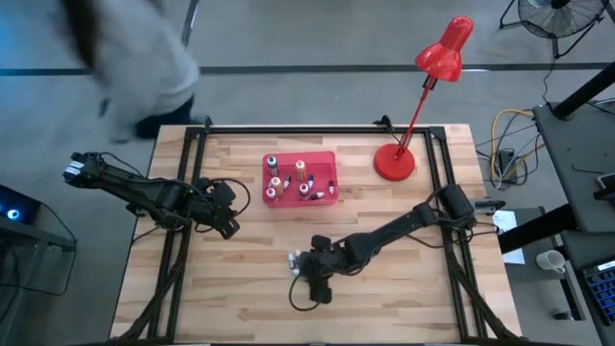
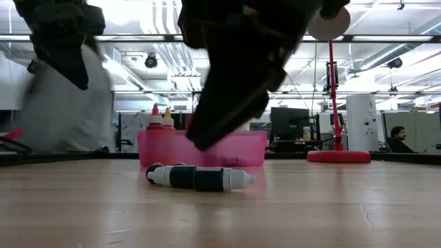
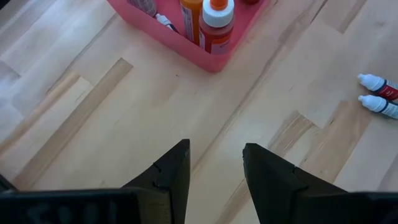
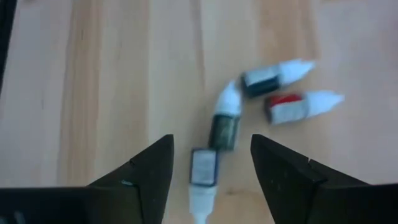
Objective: Pick & Place food coloring
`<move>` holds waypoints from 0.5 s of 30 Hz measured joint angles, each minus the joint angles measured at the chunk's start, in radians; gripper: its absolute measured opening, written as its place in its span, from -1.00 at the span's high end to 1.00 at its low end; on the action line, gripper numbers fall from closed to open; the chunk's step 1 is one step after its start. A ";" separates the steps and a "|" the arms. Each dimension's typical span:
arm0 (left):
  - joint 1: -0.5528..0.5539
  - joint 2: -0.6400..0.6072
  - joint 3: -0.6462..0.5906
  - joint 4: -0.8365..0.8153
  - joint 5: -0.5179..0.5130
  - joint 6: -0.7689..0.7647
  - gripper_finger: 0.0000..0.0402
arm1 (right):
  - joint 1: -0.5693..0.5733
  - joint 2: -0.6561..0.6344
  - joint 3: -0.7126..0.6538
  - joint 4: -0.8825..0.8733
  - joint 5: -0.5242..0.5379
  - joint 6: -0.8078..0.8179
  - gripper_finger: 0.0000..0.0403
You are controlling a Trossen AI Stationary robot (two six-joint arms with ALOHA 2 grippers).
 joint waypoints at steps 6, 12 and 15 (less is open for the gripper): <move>0.000 0.000 0.000 0.000 0.000 -0.004 0.39 | 0.022 0.019 0.000 -0.048 -0.004 -0.012 -0.06; 0.000 0.000 0.000 0.005 -0.001 -0.005 0.39 | 0.028 0.053 -0.002 -0.079 0.001 -0.012 -0.02; 0.000 0.000 0.000 0.006 -0.001 -0.005 0.39 | 0.030 0.068 0.004 -0.075 0.010 -0.003 0.02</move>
